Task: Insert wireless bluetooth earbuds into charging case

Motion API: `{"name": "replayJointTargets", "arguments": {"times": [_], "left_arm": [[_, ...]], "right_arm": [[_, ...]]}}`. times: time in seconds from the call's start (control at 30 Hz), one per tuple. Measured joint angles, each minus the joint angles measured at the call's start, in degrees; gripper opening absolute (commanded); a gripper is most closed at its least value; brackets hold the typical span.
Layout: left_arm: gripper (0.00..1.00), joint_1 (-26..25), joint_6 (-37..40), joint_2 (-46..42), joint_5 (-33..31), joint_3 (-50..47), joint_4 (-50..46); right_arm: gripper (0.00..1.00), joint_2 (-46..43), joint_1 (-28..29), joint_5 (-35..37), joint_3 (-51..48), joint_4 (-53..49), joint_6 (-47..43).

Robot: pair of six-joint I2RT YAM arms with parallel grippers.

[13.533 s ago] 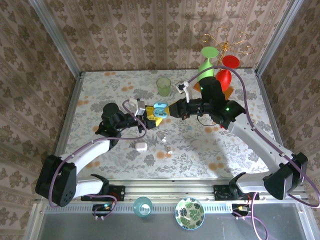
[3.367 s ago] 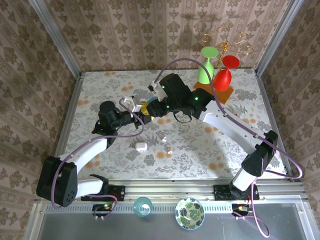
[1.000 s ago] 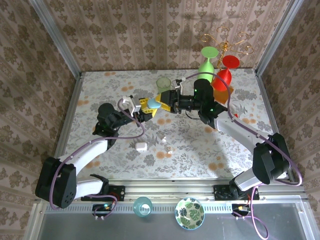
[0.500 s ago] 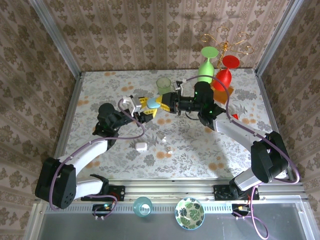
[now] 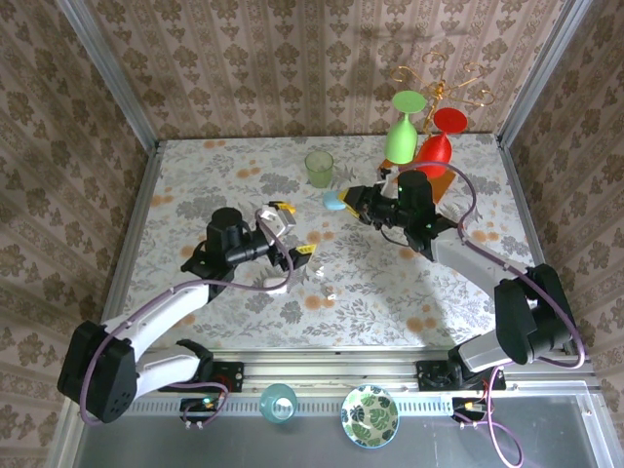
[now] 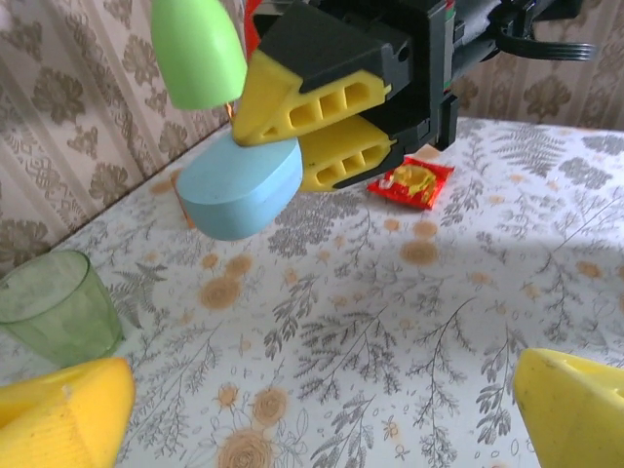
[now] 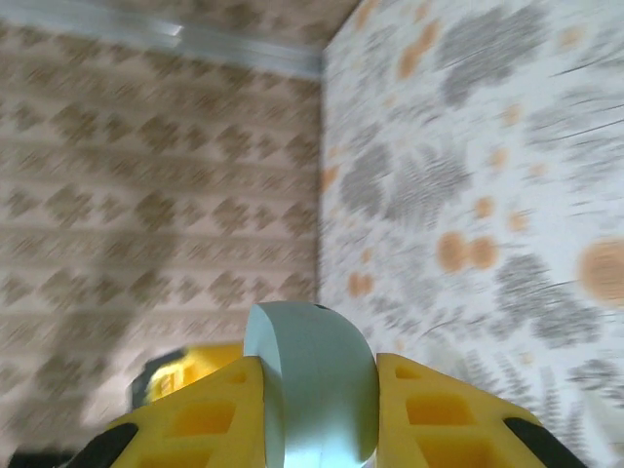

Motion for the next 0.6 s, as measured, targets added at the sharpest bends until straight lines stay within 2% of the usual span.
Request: {"name": "replayJointTargets", "arguments": {"times": [0.17, 0.3, 0.6], "left_arm": [[1.0, -2.54, -0.02, 3.17, -4.92, -1.44, 0.57], [1.0, -3.43, -0.04, 4.72, -7.1, -2.56, 1.03], [1.0, -3.43, -0.02, 4.74, -10.12, -3.21, 1.27]], "right_arm": [[0.17, 4.48, -1.53, 9.16, -0.42, -1.11, -2.27], [0.17, 12.94, -1.77, 14.43, 1.75, -1.66, -4.15], [0.22, 28.13, -1.81, 18.67, 12.28, -3.39, -6.58]]}}
